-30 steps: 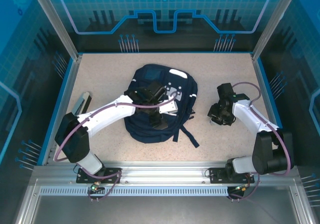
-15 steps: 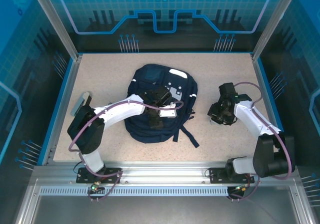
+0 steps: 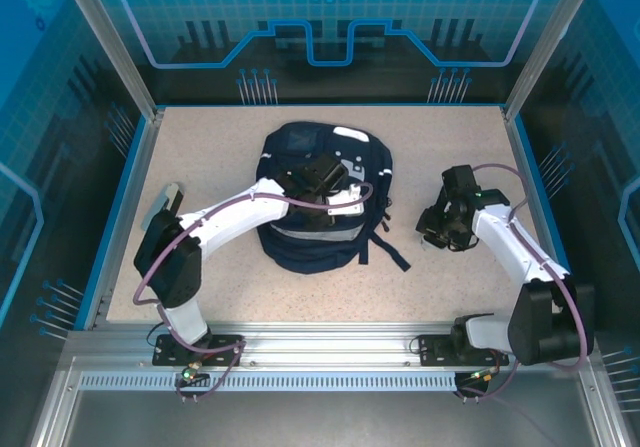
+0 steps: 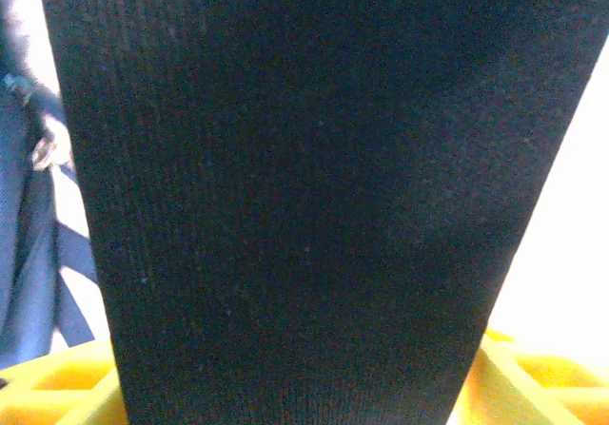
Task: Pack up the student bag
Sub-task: Open the student bag at the center of the table, then place the glasses case in the student bag.
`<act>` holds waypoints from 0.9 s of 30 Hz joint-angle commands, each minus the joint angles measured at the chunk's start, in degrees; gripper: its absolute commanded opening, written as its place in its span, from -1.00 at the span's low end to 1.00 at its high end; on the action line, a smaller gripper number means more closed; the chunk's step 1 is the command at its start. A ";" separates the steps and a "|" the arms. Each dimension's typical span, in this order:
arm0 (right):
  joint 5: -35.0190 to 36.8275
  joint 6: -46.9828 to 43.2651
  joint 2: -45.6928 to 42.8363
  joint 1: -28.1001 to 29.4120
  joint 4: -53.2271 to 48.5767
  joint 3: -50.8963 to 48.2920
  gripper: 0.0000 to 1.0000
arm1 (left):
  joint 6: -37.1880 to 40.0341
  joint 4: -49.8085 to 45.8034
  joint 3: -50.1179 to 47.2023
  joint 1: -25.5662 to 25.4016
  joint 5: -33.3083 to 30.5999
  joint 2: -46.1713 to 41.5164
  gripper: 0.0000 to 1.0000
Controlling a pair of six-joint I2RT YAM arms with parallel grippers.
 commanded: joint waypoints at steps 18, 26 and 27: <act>-19.67 -5.23 3.29 20.64 3.07 10.20 0.32 | -24.24 12.60 17.52 0.64 0.28 -2.77 -1.00; -14.37 -2.44 14.94 20.00 5.29 19.09 0.35 | -26.51 12.03 17.39 0.69 1.42 -2.39 -1.00; -13.58 -2.19 16.46 19.74 5.89 19.81 0.38 | -26.71 11.84 17.42 0.76 1.36 -2.26 -1.00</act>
